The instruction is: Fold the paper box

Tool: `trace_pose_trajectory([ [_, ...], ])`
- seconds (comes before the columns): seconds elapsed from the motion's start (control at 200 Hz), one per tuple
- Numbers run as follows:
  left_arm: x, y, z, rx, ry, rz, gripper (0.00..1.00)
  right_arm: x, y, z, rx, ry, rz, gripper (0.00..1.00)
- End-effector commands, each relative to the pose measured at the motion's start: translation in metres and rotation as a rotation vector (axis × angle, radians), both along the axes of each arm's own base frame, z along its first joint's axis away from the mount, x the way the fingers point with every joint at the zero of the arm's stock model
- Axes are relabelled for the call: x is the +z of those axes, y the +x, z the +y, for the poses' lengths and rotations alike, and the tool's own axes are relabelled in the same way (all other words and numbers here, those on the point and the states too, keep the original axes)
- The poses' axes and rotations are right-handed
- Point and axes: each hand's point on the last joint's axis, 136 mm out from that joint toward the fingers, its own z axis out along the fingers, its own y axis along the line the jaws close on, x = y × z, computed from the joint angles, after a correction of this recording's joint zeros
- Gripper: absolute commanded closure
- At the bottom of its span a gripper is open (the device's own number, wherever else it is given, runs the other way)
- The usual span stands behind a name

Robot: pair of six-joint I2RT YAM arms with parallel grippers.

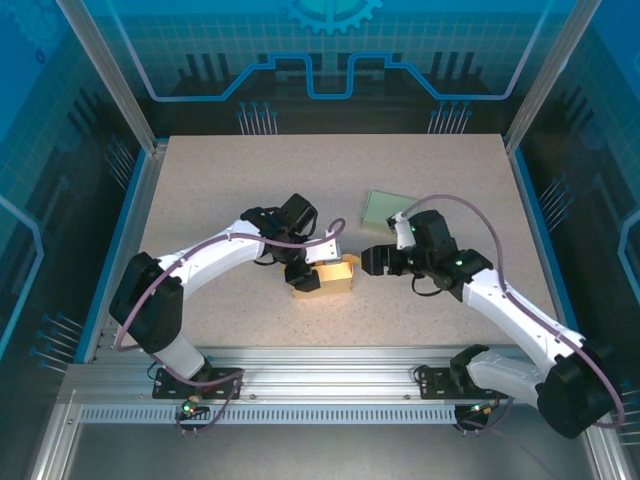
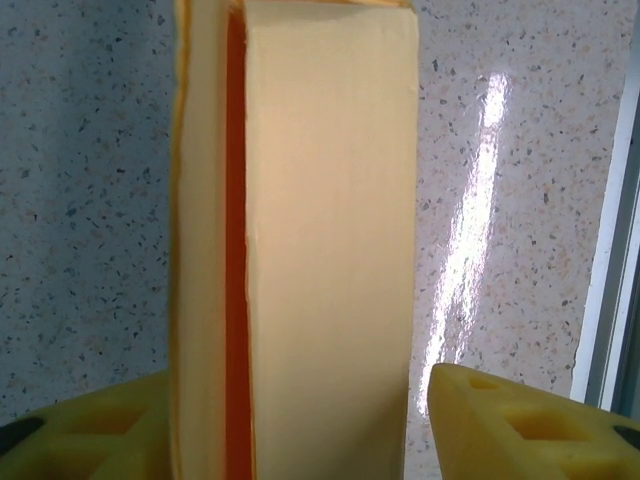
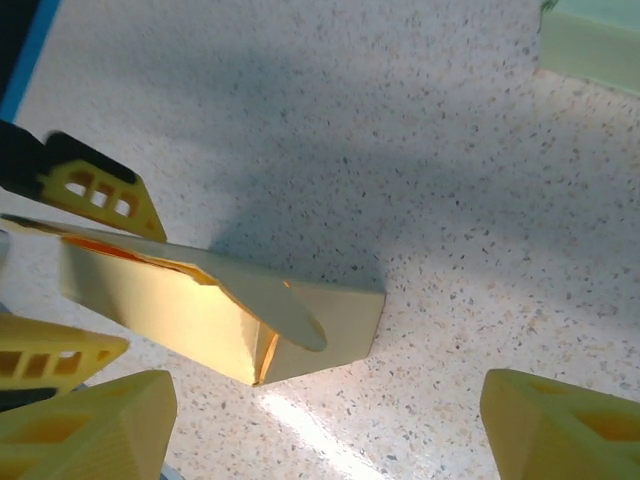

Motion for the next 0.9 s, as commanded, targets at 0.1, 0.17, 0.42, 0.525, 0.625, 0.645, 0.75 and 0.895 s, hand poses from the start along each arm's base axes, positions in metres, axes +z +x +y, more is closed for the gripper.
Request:
trace_pose_trajectory([
  [0.1,0.011,-0.001,0.007,0.008,-0.024,-0.07,0.26,0.002,0.022,0.025,0.005,-0.075,-0.082,0.13],
  [0.17,0.014,0.001,0.007,0.012,-0.043,-0.103,0.26,-0.001,0.025,0.033,0.011,-0.1,-0.083,0.12],
  [0.42,0.025,0.016,0.019,0.116,-0.08,-0.268,0.25,-0.027,0.037,0.034,-0.021,-0.203,-0.053,0.12],
  [0.525,0.04,0.023,0.023,0.207,-0.15,-0.356,0.25,-0.035,0.034,0.033,-0.018,-0.241,-0.052,0.12],
  [0.625,0.06,0.033,0.03,0.352,-0.248,-0.447,0.26,-0.04,0.03,0.033,-0.011,-0.255,-0.053,0.12],
  [0.645,0.064,0.034,0.032,0.382,-0.268,-0.452,0.27,-0.039,0.03,0.034,-0.009,-0.253,-0.057,0.12],
  [0.75,0.077,0.038,0.04,0.563,-0.364,-0.437,0.35,-0.047,0.025,0.031,-0.003,-0.264,-0.05,0.12],
  [0.895,0.067,0.033,0.043,0.704,-0.424,-0.327,0.34,-0.048,0.025,0.035,0.007,-0.265,-0.053,0.12],
])
